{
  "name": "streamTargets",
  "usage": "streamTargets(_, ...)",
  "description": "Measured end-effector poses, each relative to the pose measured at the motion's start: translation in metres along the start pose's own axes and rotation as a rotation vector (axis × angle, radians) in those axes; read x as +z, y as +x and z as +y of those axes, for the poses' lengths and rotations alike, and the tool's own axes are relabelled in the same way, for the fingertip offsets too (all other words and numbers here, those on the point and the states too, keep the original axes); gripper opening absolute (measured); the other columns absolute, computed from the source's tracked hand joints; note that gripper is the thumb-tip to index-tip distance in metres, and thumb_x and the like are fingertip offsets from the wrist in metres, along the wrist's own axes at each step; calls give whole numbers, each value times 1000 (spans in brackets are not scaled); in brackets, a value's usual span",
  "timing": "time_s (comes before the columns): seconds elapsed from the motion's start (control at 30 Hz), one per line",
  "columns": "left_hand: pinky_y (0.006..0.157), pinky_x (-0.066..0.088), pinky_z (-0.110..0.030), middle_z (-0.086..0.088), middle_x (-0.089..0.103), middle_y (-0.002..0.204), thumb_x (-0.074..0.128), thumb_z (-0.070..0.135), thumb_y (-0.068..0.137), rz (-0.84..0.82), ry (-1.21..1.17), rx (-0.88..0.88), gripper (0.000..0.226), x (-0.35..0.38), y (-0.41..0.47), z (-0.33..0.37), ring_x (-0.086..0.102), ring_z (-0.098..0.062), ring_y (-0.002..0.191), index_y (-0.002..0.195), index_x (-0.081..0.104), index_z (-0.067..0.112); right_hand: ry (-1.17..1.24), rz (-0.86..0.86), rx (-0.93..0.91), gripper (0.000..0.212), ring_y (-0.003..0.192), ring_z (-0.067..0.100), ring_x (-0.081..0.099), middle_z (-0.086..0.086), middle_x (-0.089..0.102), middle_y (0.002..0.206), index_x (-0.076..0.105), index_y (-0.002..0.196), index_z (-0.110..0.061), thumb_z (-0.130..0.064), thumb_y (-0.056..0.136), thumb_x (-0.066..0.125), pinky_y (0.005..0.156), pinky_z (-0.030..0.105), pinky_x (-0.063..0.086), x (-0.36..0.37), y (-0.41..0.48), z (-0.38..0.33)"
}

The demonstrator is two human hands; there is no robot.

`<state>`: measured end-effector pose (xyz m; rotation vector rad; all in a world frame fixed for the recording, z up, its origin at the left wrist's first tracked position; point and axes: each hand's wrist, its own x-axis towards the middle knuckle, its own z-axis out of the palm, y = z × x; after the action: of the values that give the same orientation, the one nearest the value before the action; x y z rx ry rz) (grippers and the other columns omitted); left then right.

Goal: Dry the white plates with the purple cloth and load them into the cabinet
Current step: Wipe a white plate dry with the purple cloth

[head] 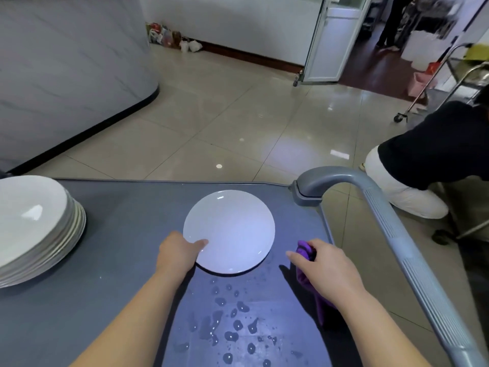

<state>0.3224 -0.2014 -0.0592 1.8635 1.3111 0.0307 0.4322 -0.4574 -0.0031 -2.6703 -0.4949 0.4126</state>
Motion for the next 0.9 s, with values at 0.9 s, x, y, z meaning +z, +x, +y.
streamTargets(0.9,69,50,-31,5,68,95,60,8,86,119,-394,335,25,-54,-105,-13,65,-16,86,107,61,22,323,20,-1,33,78,17,60,-3,64,81,57,87,-20,-52,84,64,68,34,46,-12,-36,-16)
